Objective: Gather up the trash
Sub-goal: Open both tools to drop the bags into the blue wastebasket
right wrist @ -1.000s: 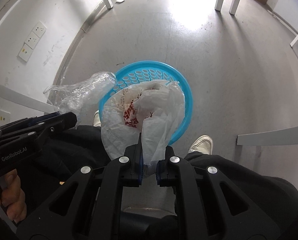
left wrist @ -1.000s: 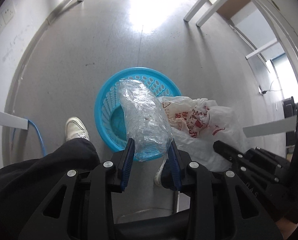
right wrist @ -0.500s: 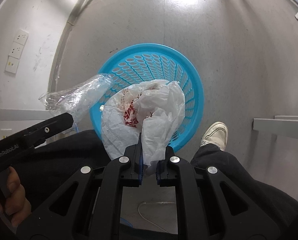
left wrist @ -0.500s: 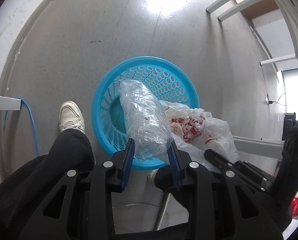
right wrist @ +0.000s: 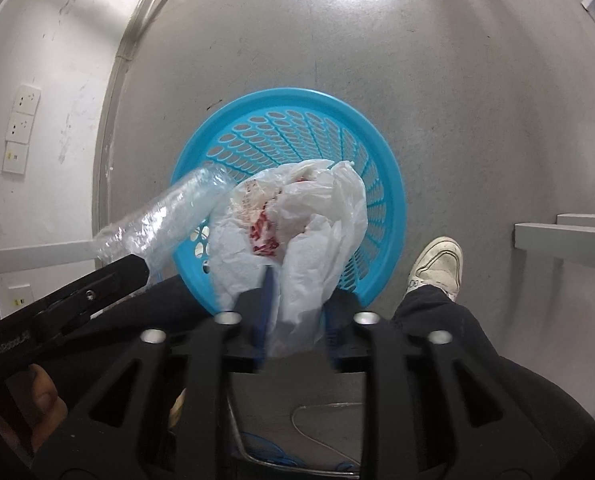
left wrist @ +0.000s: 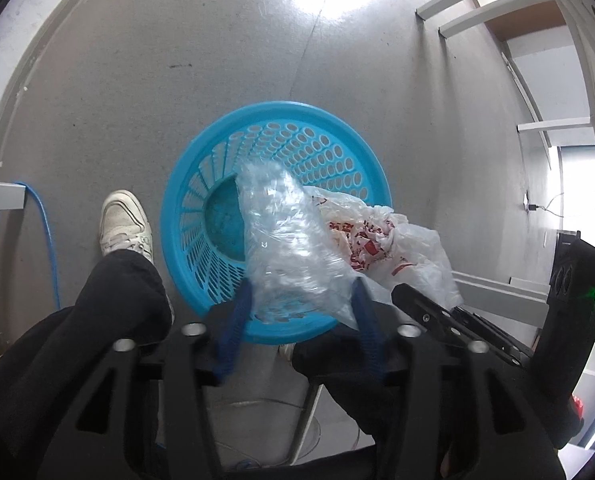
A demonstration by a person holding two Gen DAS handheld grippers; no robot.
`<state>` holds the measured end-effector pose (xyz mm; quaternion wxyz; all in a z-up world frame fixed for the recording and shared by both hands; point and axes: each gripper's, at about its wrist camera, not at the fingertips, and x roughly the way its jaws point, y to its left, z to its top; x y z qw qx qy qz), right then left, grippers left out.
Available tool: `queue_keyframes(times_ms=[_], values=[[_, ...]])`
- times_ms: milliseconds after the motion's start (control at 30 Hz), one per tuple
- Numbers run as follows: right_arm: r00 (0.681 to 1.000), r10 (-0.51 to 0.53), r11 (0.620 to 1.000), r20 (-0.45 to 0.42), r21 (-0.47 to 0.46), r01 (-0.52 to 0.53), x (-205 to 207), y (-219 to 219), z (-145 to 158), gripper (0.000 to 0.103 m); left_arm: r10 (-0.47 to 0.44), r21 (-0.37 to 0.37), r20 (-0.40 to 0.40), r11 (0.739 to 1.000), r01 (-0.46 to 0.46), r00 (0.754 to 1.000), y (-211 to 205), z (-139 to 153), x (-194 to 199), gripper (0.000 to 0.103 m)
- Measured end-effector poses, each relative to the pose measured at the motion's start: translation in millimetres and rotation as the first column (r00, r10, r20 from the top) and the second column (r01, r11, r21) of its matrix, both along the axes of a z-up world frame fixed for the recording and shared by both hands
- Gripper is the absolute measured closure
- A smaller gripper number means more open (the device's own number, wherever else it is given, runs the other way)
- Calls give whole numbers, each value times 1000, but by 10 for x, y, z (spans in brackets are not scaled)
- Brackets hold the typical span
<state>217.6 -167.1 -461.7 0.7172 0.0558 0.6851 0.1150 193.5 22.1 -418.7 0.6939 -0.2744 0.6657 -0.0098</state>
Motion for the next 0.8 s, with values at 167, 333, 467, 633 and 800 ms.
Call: queue_keyframes(times_ms=[167, 333, 467, 633, 800], values=[[1000, -14, 1000, 1, 3, 14, 6, -15, 2, 68, 13, 10, 30, 1000, -13, 999, 26, 49, 5, 50], [1000, -25, 1000, 9, 8, 25, 2, -32, 45, 66, 16, 23, 45, 1000, -17, 999, 31, 102, -1, 50], [999, -33, 999, 21, 27, 32, -53, -65, 127, 64, 15, 35, 50, 999, -17, 999, 58, 133, -69, 50], [997, -20, 998, 72, 59, 15, -191, -66, 340, 60, -3, 69, 70, 998, -2, 998, 44, 256, -195, 50], [992, 17, 998, 125, 64, -26, -401, -31, 586, 58, -31, 116, 113, 993, 17, 993, 5, 446, -389, 50]])
